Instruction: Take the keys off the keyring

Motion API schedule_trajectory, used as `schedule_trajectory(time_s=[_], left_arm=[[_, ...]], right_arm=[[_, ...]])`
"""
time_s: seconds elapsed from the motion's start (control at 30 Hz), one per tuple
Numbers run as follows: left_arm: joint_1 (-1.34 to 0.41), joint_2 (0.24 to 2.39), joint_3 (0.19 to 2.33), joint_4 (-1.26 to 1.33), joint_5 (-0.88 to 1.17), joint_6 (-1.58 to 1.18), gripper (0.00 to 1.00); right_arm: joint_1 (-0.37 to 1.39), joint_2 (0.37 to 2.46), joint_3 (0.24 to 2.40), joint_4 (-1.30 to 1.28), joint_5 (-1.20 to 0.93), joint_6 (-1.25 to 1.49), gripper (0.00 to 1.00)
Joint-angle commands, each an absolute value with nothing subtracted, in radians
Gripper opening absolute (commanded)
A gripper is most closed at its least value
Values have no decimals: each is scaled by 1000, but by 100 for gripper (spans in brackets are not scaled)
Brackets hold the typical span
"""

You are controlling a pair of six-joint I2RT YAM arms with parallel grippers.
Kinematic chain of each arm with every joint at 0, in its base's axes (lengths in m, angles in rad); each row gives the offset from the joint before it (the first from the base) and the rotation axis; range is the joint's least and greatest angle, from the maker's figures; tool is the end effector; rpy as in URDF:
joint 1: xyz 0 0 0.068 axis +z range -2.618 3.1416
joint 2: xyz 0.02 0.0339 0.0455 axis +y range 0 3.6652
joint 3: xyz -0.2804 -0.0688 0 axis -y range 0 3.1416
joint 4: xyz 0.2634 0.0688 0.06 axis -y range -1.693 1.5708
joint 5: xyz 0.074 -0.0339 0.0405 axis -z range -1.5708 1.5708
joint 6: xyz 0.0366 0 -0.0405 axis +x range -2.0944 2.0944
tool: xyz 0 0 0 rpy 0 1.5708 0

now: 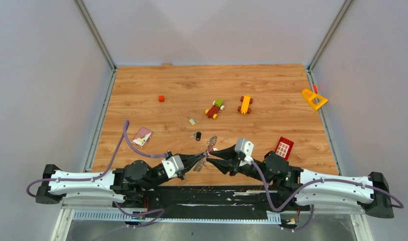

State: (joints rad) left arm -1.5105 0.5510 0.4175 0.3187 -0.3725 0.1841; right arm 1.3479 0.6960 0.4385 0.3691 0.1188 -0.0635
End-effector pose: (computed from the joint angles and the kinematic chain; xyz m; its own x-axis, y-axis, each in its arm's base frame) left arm 0.0227 -0.1553 0.3046 0.1772 -0.1051 -0.9786 0.8908 0.4399 0.1140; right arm 0.0450 0.1789 0.2965 0.0844 0.0872 -0.9926 -0.9389 0.3406 -0.0499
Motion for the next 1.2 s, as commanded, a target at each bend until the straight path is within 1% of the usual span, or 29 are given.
schedule_trajectory(time_s=[0.0,0.33,0.43,0.5,0.6,0.7,0.97,1.17], left_arm=[[-1509,545,425,401,-383,170,0],[-1509,552,423,407,-370,169,0],[-1509,555,423,405,-365,167,0],[-1509,554,422,403,-364,165,0],[-1510,550,420,402,-366,164,0],[-1510,545,417,405,-375,164,0],[-1509,531,403,422,-411,167,0],[-1509,515,384,462,-430,167,0]], right_arm=[[1354,733,443,421,140,-24,28],[1354,765,443,451,212,-23,26],[1354,770,441,465,227,-30,24],[1354,770,441,469,227,-35,16],[1353,766,440,470,216,-43,12],[1354,752,436,454,185,-64,0],[1354,710,431,397,142,-84,0],[1354,716,441,338,93,-109,0]])
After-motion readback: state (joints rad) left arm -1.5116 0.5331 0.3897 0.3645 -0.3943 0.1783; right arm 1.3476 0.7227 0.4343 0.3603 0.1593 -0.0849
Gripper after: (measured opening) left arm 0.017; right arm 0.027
